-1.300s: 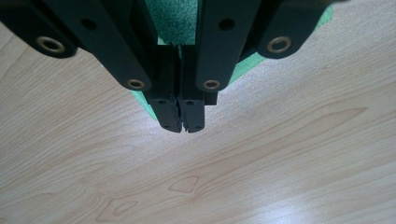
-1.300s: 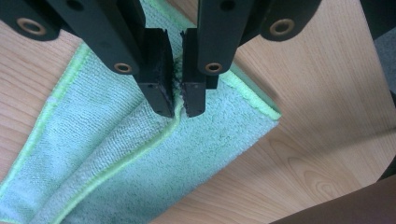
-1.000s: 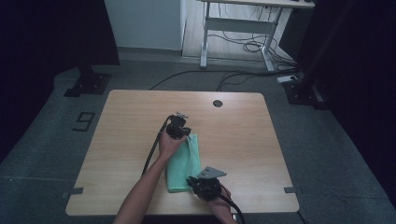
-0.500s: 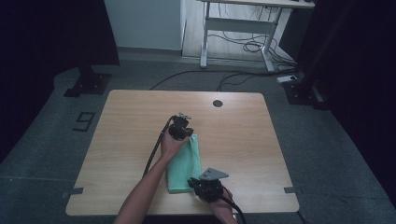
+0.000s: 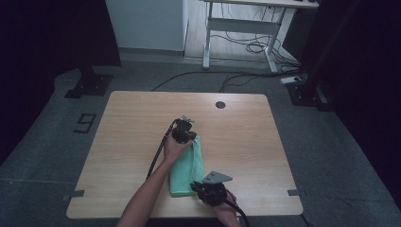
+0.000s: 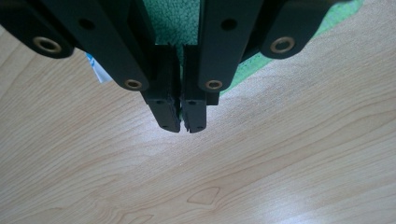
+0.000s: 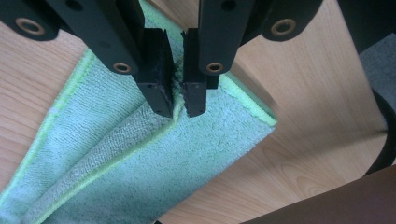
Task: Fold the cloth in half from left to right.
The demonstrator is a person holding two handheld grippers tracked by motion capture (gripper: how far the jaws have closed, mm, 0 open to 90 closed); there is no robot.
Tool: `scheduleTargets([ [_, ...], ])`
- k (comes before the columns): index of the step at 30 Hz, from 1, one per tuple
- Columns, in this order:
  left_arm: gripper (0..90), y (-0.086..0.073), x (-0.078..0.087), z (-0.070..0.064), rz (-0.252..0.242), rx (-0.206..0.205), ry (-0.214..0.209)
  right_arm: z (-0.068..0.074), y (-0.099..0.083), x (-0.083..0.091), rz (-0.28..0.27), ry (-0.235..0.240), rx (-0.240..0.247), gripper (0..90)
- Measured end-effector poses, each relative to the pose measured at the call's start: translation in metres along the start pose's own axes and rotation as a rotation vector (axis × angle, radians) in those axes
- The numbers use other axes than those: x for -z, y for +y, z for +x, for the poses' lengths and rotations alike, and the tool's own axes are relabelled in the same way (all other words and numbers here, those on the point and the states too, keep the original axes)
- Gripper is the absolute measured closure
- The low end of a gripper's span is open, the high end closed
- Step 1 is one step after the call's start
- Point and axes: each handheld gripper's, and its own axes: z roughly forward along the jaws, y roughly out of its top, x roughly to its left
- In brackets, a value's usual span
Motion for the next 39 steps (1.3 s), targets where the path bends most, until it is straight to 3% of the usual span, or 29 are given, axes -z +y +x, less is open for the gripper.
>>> scheduleTargets([
  [10, 85.9, 0.000, 0.000, -0.004, 0.003, -0.012, -0.006, -0.002, -0.004, -0.004, 0.031, 0.003, 0.001, 81.5],
  [18, 83.9, 0.000, 0.000, -0.006, 0.000, -0.016, -0.018, 0.001, -0.004, -0.001, 0.044, -0.016, 0.019, 69.7],
  [32, 67.5, 0.004, 0.014, -0.011, -0.029, -0.034, -0.066, -0.010, -0.009, 0.009, 0.056, -0.050, -0.014, 68.3],
  [36, 64.7, 0.003, 0.020, -0.011, -0.039, -0.035, -0.059, -0.012, -0.010, 0.010, 0.068, -0.071, -0.015, 65.7],
  [39, 64.1, 0.000, 0.027, -0.009, -0.053, -0.033, -0.055, -0.014, -0.012, 0.014, 0.068, -0.113, -0.017, 61.0],
])
